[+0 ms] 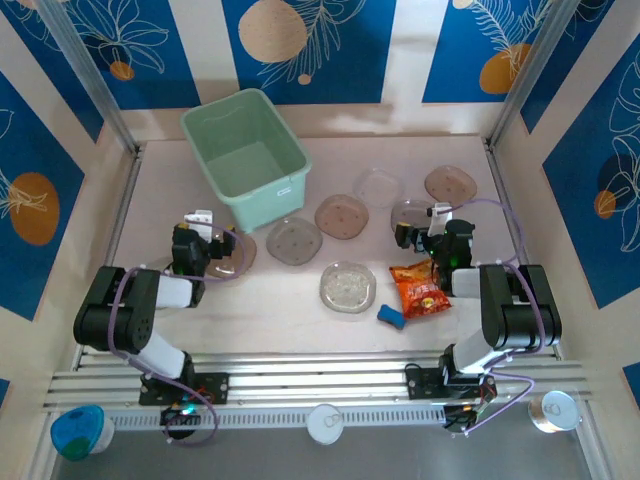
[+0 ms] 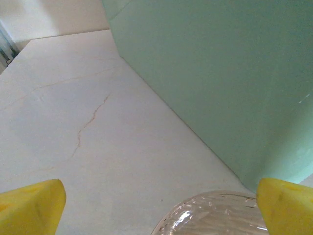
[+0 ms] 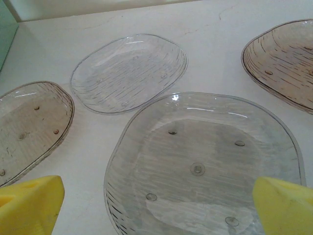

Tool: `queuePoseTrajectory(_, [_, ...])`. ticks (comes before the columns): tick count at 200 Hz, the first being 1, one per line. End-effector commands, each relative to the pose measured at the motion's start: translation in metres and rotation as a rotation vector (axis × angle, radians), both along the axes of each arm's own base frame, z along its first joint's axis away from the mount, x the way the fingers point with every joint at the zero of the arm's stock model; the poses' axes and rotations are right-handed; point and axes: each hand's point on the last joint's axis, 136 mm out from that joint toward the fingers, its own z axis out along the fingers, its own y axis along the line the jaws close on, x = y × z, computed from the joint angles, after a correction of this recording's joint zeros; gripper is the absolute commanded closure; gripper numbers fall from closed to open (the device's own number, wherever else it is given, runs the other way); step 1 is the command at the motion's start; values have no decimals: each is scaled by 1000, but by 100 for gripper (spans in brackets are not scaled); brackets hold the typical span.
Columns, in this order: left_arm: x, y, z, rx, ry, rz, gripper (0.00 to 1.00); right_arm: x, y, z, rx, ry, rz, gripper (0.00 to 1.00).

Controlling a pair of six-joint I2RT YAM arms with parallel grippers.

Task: Place the plates into the plastic bin on the countertop

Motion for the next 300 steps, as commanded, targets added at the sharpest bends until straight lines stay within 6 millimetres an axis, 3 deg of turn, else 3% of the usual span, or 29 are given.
queuePoseTrajectory(1, [0,-2,0,9,-8,-21,0,4,4,9,-25,-43,15,1])
queuePoseTrajectory(172, [1,-1,1,-7,-4,-26,0,4,3,10,4,-38,29,1])
queuePoseTrajectory(192, [-2,8,3,-10,-25,28,0,3,3,12,2,-47,29,1])
queuePoseTrajectory(213, [-8,17,10,-14,-56,80,0,1,5,24,-12,-42,26,1])
queuePoseTrajectory(244, [-15,17,28,-17,-79,75,0,-6,4,57,-11,-70,17,1])
queuePoseTrajectory(264, [-21,33,40,-22,-96,166,0,-13,5,75,32,-75,9,1])
queuePoseTrajectory(300, [-31,44,67,-59,-136,226,0,-23,26,89,95,-12,57,2])
